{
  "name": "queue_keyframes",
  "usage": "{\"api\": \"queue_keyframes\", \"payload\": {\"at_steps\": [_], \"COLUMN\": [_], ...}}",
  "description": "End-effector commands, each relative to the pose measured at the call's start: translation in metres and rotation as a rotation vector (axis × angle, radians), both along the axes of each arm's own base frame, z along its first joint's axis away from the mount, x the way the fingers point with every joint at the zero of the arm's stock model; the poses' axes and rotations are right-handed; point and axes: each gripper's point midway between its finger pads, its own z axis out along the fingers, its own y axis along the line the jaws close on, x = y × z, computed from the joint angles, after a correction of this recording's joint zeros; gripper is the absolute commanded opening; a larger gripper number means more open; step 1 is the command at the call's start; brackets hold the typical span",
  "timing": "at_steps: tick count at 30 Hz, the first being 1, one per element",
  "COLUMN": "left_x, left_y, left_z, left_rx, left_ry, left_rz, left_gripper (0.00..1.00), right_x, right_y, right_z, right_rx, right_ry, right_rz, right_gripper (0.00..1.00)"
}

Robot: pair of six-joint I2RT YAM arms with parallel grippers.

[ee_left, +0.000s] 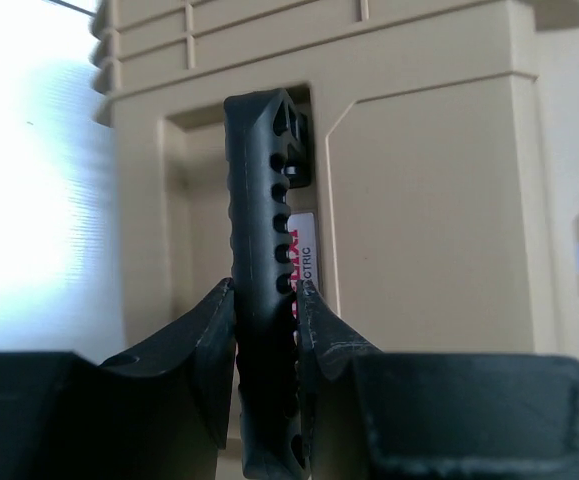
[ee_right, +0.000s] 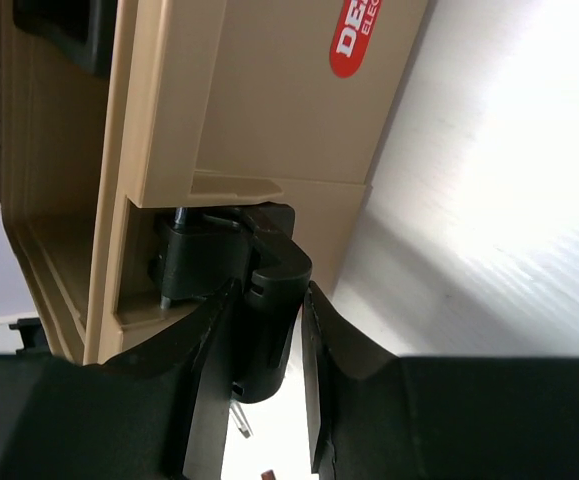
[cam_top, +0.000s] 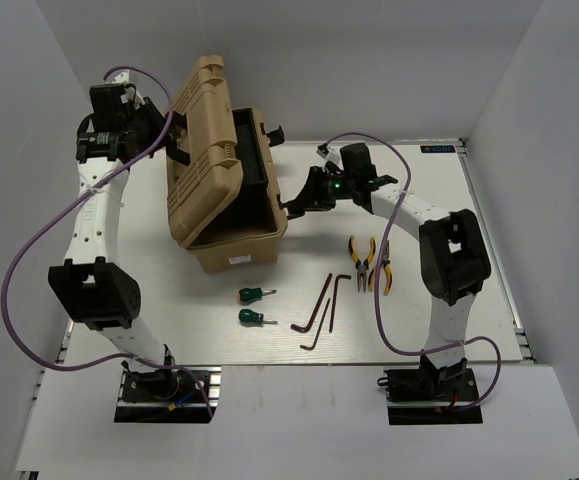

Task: Sort the tools into containers

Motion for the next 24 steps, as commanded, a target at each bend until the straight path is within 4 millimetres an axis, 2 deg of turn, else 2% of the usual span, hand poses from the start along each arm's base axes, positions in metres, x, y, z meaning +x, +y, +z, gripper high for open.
{"api": "queue_keyframes", "payload": {"at_steps": [1,2,6,11,12,14,17,18,20,24], "left_x": [-0.003,-0.003,-0.004,-0.011,-0.012,-0.015,-0.016,-0.016,-0.020,-0.025], "left_y": [0.077,0.075,0.089,0.096,0.100,0.101,0.107,0.107,0.112,0.125], "left_z": [0.094,0.088,0.072,0.068,0.063,0.067,0.057,0.057,0.051,0.047], "left_rx": [0.137,0.124,0.125,0.134,0.134,0.138,0.140,0.140,0.145,0.144], "left_ry": [-0.284,-0.271,-0.242,-0.236,-0.225,-0.233,-0.205,-0.204,-0.191,-0.178], "left_rz": [0.202,0.196,0.224,0.253,0.262,0.270,0.287,0.287,0.305,0.350], "left_gripper": [0.00,0.00,0.00,0.00,0.00,0.00,0.00,0.00,0.00,0.00], "right_x": [0.023,0.022,0.022,0.027,0.025,0.023,0.019,0.021,0.017,0.012], "right_y": [-0.051,-0.053,-0.062,-0.077,-0.079,-0.080,-0.088,-0.087,-0.089,-0.094], "right_z": [0.017,0.015,0.014,0.014,0.009,0.006,-0.002,0.006,0.000,0.003], "right_rx": [-0.018,-0.018,-0.001,0.019,0.015,0.019,0.014,0.029,0.024,0.028], "right_ry": [-0.085,-0.081,-0.072,-0.069,-0.059,-0.051,-0.021,-0.058,-0.047,-0.051], "right_rz": [-0.077,-0.080,-0.096,-0.140,-0.145,-0.143,-0.161,-0.158,-0.159,-0.162], "right_gripper": [0.00,0.00,0.00,0.00,0.00,0.00,0.00,0.00,0.00,0.00]}}
